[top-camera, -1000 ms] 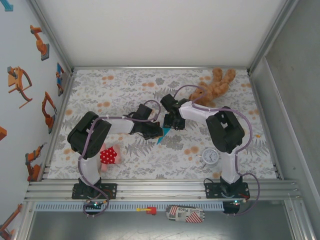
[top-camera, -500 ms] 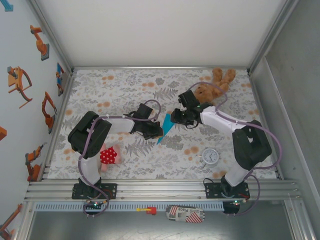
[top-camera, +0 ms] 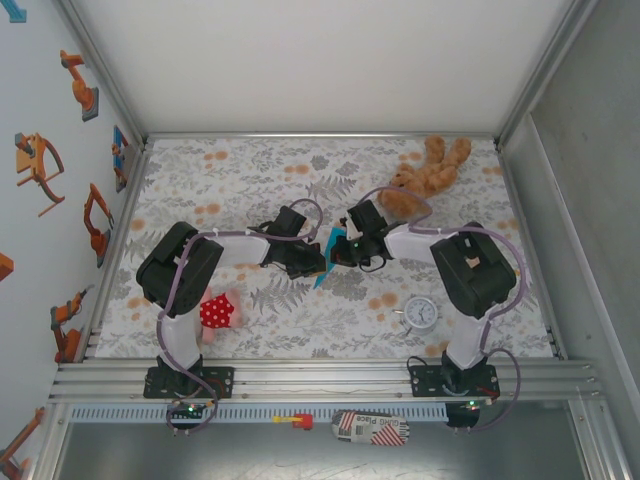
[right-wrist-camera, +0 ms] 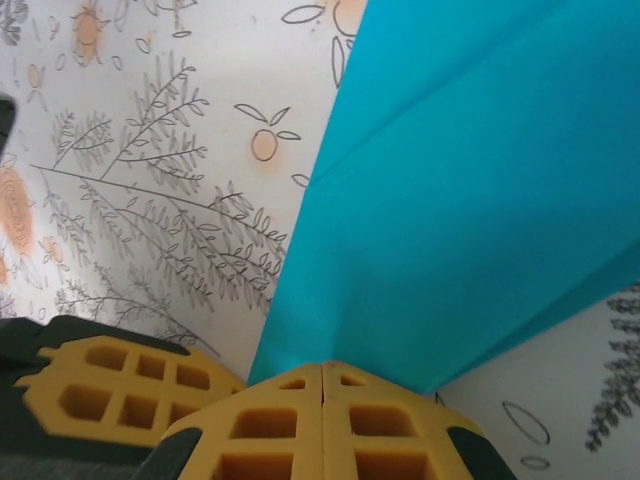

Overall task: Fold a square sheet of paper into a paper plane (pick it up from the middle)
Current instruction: Fold the wing for the fifth time at the center of the table.

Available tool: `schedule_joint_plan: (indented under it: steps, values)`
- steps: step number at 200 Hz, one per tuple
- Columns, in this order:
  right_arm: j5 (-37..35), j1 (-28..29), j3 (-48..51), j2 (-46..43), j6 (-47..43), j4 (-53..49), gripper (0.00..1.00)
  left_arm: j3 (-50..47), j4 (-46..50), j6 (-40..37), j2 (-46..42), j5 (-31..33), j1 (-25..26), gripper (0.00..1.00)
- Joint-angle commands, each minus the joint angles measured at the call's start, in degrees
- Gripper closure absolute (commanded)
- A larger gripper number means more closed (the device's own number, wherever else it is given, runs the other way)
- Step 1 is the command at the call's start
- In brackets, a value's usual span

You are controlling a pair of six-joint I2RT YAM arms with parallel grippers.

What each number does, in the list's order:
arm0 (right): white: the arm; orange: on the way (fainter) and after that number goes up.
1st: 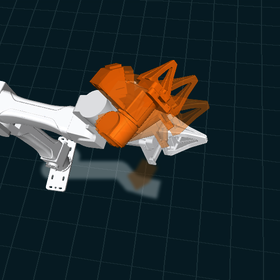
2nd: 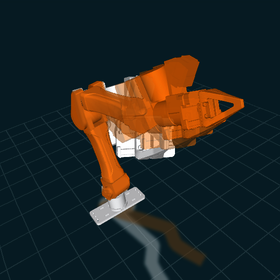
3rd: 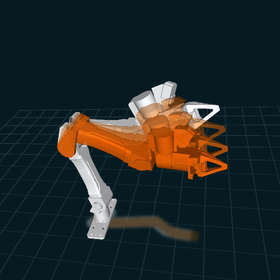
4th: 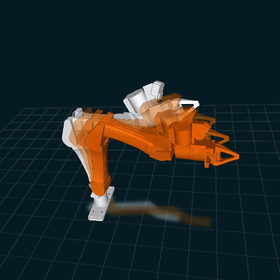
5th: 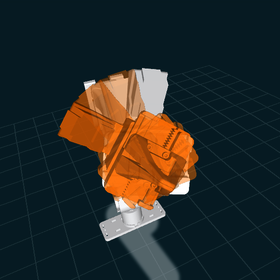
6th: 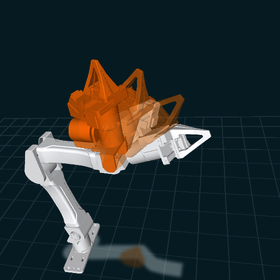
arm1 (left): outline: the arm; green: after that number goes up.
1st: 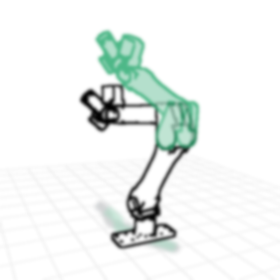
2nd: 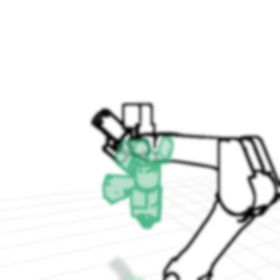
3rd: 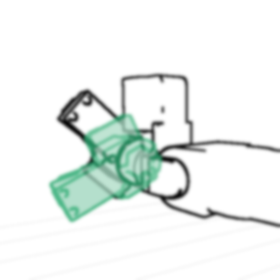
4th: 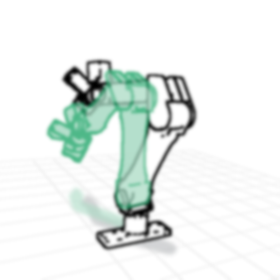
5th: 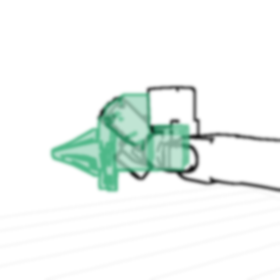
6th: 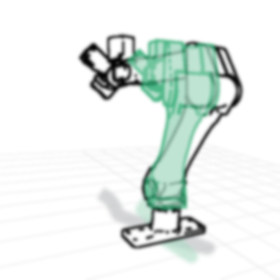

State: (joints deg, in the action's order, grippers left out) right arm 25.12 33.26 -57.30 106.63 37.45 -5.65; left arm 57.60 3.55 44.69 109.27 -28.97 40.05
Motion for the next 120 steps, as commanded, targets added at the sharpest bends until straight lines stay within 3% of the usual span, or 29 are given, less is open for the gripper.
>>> schedule_joint_plan:
  steps: [1,45,120]
  values:
    - [0.58,0.23,-1.83,1.77,-0.54,1.43,1.00,-1.62,9.61,-1.35,3.48,5.06,0.01,1.00]
    - [-2.31,-0.34,-2.03,3.73,-0.54,0.09,1.00,-2.13,10.72,-1.53,3.75,5.78,-0.02,1.00]
    - [-0.49,-6.00,-7.07,8.01,-2.42,-0.40,1.00,-2.46,12.97,-2.23,4.63,7.27,-0.11,1.00]
